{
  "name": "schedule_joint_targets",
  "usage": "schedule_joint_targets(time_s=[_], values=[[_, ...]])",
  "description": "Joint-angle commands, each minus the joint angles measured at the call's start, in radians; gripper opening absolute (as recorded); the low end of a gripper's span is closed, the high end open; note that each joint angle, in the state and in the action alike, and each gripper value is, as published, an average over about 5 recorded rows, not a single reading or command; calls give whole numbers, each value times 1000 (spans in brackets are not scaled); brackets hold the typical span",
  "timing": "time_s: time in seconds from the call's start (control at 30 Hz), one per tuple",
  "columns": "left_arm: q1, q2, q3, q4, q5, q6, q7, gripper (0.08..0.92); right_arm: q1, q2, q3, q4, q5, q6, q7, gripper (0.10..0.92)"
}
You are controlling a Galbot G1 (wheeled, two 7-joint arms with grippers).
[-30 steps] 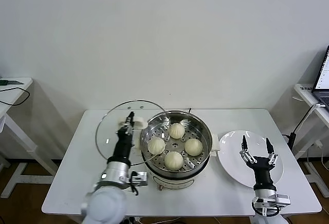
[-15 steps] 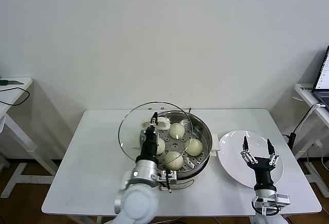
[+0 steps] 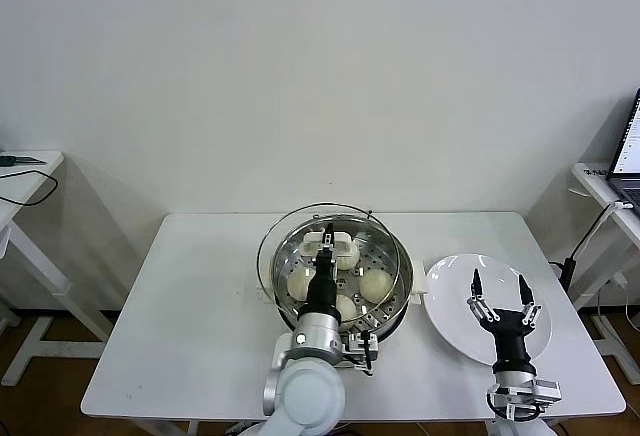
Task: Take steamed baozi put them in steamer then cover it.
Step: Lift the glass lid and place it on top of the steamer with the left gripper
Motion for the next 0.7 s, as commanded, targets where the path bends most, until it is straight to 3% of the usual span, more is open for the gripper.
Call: schedule_joint_targets(time_s=[0.03,0.7], values=[[-2,-65,22,46,46,2,1,186,3,1,0,-4,-3,1,-1,823],[30,-102,-1,94,105,-30,-33,186,3,4,-6,-11,-10,6,-3,823]])
